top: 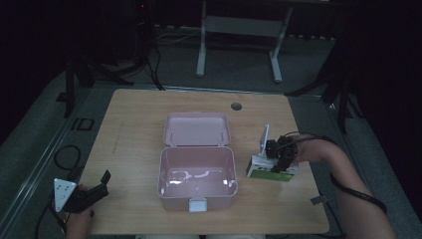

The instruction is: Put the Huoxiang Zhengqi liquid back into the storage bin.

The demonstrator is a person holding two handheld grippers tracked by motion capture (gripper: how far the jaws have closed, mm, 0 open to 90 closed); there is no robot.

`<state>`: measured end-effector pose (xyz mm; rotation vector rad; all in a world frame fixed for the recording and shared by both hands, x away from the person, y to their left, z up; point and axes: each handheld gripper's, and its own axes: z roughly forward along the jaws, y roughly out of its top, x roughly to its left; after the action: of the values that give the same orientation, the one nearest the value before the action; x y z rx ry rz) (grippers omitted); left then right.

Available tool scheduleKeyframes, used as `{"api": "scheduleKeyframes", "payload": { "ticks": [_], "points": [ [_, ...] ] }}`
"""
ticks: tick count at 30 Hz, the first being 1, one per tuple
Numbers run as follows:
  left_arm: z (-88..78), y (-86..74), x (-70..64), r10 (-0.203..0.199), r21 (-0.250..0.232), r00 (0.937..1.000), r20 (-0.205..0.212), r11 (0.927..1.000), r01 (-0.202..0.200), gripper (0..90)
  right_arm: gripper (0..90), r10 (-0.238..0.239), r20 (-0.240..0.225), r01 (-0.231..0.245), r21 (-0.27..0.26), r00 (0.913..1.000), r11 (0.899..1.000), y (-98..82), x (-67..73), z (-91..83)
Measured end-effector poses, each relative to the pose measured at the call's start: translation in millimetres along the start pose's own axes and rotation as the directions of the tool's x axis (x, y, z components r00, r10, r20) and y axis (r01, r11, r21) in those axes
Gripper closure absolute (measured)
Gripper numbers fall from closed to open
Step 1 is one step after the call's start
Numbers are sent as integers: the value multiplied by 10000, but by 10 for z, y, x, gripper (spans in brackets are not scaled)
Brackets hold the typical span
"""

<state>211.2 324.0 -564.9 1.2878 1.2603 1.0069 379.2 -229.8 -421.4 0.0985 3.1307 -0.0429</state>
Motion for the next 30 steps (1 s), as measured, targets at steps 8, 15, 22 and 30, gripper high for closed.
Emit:
{"api": "scheduleKeyframes", "payload": {
  "ticks": [8,15,22,30],
  "points": [
    [1,1,-1,10,7,10000,-14,10000,-10,6,623,111,80,-111,-45,9999,9999,-16,83,-196],
    [1,1,0,-8,7,10000,-38,10000,8,7,623,-18,253,17,73,9997,10000,-5,203,-414],
    [2,0,0,-10,2,10000,-36,10000,10,6,623,-99,287,96,108,9995,9999,52,286,-591],
    [2,0,0,-1,14,10000,-34,10000,1,6,624,-387,360,380,195,9986,9991,180,386,-785]
  ]
}}
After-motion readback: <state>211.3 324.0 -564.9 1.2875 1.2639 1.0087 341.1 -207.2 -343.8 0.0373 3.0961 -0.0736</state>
